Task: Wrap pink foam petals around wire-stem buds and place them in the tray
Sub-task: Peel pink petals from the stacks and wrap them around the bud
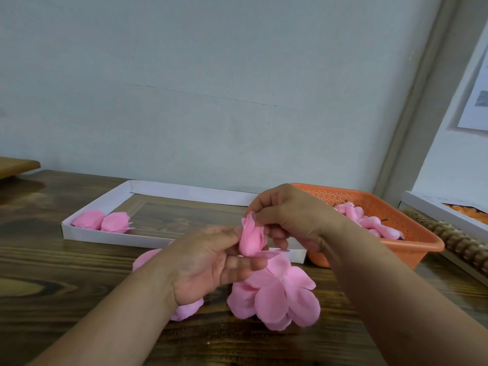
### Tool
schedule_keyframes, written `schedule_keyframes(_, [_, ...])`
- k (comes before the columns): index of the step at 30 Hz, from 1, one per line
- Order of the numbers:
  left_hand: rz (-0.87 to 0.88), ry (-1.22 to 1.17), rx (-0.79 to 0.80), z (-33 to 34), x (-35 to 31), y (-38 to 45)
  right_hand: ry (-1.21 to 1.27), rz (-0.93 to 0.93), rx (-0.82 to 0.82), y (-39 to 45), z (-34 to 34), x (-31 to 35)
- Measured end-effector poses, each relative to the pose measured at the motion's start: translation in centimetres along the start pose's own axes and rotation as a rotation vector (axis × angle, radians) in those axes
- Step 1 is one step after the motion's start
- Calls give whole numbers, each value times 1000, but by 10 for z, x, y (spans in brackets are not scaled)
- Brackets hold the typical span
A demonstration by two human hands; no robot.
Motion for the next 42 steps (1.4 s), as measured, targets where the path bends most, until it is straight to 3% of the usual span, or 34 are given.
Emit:
schedule_keyframes(3, [-7, -35, 18, 2, 0, -2, 27, 32, -22, 0, 1, 0])
schedule_keyframes(9, [-28, 50, -130, -2, 3, 1, 65, 90, -111, 1, -1, -2])
schedule_keyframes(12, [-8, 90, -84, 0, 5, 2, 67, 84, -132, 0, -1, -3])
schedule_keyframes(18, [0, -126, -28, 7, 8, 5, 25, 60, -112, -4, -1, -2])
schedule_keyframes(22, [-9, -255, -59, 6, 4, 4, 90, -54, -143, -8, -9, -1])
schedule_keyframes(25, [5, -294, -58, 6, 1, 2, 162, -243, -226, -22, -17, -5])
schedule_keyframes(29, [52, -262, -49, 8, -2, 1, -126, -454, -63, -51, -6, -12])
schedule_keyframes(32, [66, -246, -57, 9, -2, 0, -439, -554, -82, -58, 5, -12])
schedule_keyframes(38, [54, -253, -65, 13, -2, -1, -567, -660, -173, -59, 10, -3])
schedule_keyframes(42, [51, -238, -89, 16, -2, -3, -657, -723, -126, -58, 12, 8])
Point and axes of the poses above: each hand's wrist, its own y-axis towards the middle knuckle, its own z-axis out of the palm, x = y × z, the point moved 4 cm from there along y, towards the middle knuckle, and after that the axes turned 6 degrees about y, right-handed, at the moved point
